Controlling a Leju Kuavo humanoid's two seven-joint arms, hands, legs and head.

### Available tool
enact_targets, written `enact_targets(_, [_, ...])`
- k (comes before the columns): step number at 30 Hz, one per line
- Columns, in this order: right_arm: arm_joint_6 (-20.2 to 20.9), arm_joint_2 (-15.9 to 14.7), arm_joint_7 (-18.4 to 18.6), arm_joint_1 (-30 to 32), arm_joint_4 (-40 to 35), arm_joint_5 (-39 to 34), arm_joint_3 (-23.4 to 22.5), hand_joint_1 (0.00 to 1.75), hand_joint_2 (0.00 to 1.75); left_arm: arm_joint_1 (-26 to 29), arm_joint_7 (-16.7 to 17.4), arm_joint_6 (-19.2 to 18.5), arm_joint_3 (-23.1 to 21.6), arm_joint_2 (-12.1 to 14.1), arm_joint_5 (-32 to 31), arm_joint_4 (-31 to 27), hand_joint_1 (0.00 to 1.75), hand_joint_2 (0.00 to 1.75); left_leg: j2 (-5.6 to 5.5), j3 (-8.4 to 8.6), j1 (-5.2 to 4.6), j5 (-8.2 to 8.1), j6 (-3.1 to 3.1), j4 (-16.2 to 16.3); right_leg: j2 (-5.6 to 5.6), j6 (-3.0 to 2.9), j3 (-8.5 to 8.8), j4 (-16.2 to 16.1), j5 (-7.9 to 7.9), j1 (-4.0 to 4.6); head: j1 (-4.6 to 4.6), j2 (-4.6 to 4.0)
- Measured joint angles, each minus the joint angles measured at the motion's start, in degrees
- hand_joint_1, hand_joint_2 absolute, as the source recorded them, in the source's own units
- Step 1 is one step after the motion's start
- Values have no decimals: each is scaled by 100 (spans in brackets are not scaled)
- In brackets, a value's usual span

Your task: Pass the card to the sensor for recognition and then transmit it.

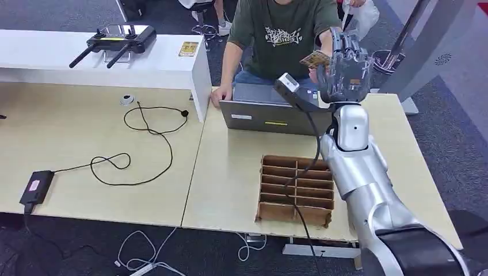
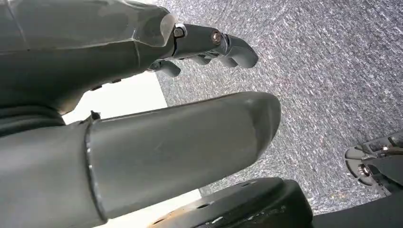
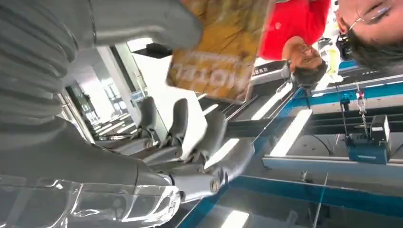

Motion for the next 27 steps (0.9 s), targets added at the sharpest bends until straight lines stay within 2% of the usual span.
enact_targets(14, [-2,-28,-210,180,-192,-194,0,0,175,7,-22,24,26,4,133,0,0,0,1,1,0,0,0,0,1,0,-3,-1,0,0,0,0])
enact_targets(27, [-9,-321,-531,1451,-2211,-542,-125,0,175,86,-131,109,81,48,286,0,0,0,0,-1,0,-1,0,0,1,0,-4,-3,0,0,0,0])
